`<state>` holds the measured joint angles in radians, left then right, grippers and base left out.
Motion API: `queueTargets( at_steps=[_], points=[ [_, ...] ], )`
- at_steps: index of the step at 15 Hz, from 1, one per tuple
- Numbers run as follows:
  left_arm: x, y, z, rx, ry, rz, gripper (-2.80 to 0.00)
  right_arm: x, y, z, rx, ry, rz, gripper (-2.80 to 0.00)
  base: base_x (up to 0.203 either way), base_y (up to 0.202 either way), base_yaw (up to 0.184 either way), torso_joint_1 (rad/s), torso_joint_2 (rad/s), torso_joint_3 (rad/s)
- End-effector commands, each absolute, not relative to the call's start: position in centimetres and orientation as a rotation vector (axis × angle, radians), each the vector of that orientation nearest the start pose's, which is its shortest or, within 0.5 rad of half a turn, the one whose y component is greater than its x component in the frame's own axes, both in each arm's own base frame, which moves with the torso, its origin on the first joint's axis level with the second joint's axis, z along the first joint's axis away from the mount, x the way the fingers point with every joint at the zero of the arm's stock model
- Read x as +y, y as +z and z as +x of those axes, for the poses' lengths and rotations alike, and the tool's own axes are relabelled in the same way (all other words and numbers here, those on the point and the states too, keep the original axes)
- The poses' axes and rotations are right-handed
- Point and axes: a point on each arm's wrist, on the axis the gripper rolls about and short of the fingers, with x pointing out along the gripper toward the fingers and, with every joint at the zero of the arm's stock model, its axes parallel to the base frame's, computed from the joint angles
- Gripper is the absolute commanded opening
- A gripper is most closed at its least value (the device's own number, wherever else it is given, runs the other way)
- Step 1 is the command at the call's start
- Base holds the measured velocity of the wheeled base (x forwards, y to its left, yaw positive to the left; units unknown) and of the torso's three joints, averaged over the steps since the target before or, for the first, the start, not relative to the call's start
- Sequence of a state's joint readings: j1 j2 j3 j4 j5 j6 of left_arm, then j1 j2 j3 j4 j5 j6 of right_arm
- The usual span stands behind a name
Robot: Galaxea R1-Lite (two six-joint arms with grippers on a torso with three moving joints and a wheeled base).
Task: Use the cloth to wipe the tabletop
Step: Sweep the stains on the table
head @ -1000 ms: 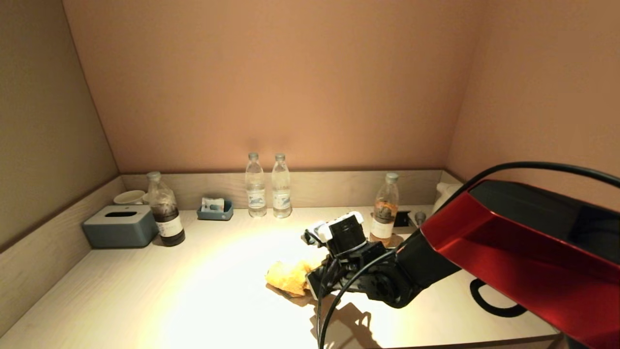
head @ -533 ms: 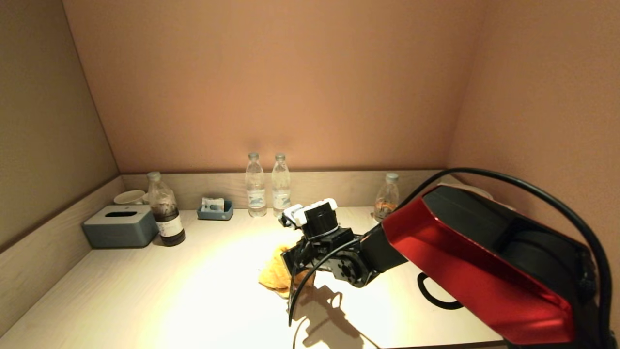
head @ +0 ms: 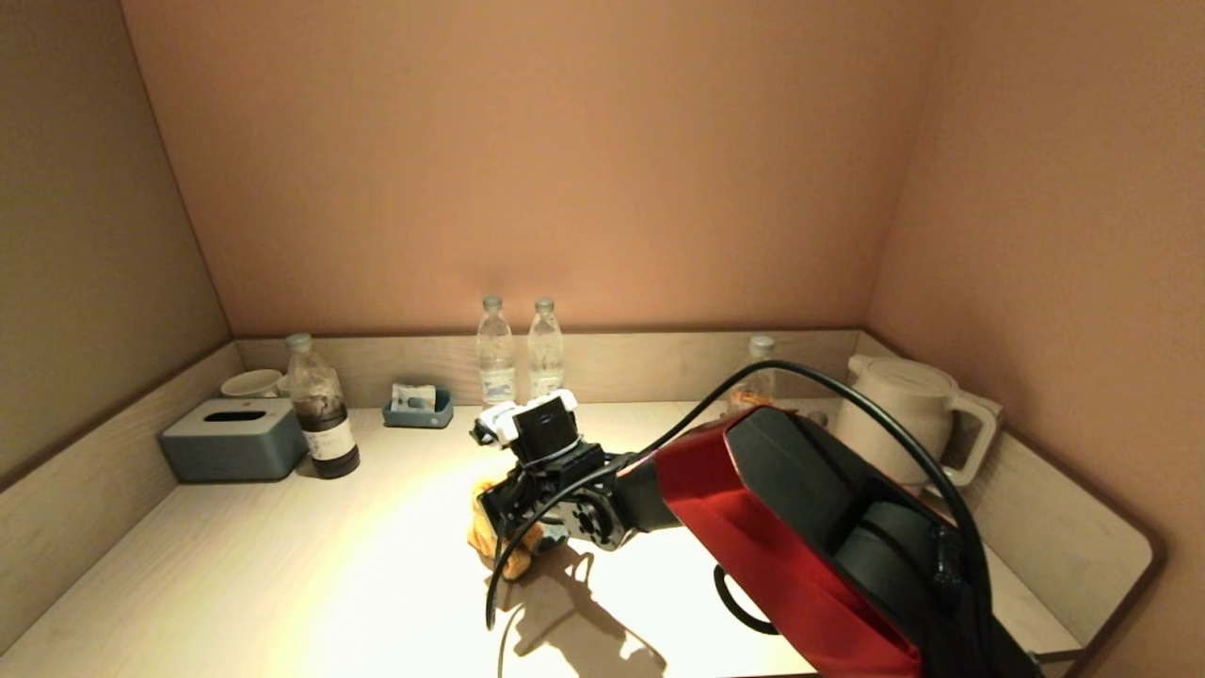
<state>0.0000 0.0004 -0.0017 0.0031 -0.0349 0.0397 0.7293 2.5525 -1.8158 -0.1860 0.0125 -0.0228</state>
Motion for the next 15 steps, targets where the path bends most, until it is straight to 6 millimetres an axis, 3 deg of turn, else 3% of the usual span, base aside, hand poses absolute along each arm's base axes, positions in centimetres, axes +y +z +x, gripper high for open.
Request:
queueTargets(
  at_steps=[1, 3, 6, 11, 13, 15],
  points=[
    [-0.1, 7.6, -2.3, 0.002, -0.035, 0.04, -2.8, 36.9, 3.2, 37.7, 0.562, 0.786, -0.246, -2.8, 0.0, 0.0, 0.0, 0.0, 0.0, 0.0],
    [-0.1, 7.6, -2.3, 0.001, -0.035, 0.04, -2.8, 37.7, 2.3, 36.9, 0.588, 0.814, -0.262, -2.8, 0.0, 0.0, 0.0, 0.0, 0.0, 0.0],
    [-0.1, 7.5, -2.3, 0.004, -0.035, 0.04, -2.8, 39.5, 3.1, 36.1, 0.453, 0.877, -0.314, -2.8, 0.0, 0.0, 0.0, 0.0, 0.0, 0.0],
    [-0.1, 7.6, -2.3, 0.002, -0.035, 0.04, -2.8, 39.7, 2.6, 36.3, 0.418, 0.885, -0.325, -2.8, 0.0, 0.0, 0.0, 0.0, 0.0, 0.0],
    [-0.1, 7.6, -2.3, 0.001, -0.035, 0.04, -2.8, 39.7, 0.5, 36.3, 0.462, 0.884, -0.348, -2.8, 0.0, 0.0, 0.0, 0.0, 0.0, 0.0],
    [-0.1, 7.6, -2.3, 0.001, -0.035, 0.04, -2.8, 39.6, 0.3, 36.3, 0.476, 0.879, -0.354, -2.8, 0.0, 0.0, 0.0, 0.0, 0.0, 0.0]
  ],
)
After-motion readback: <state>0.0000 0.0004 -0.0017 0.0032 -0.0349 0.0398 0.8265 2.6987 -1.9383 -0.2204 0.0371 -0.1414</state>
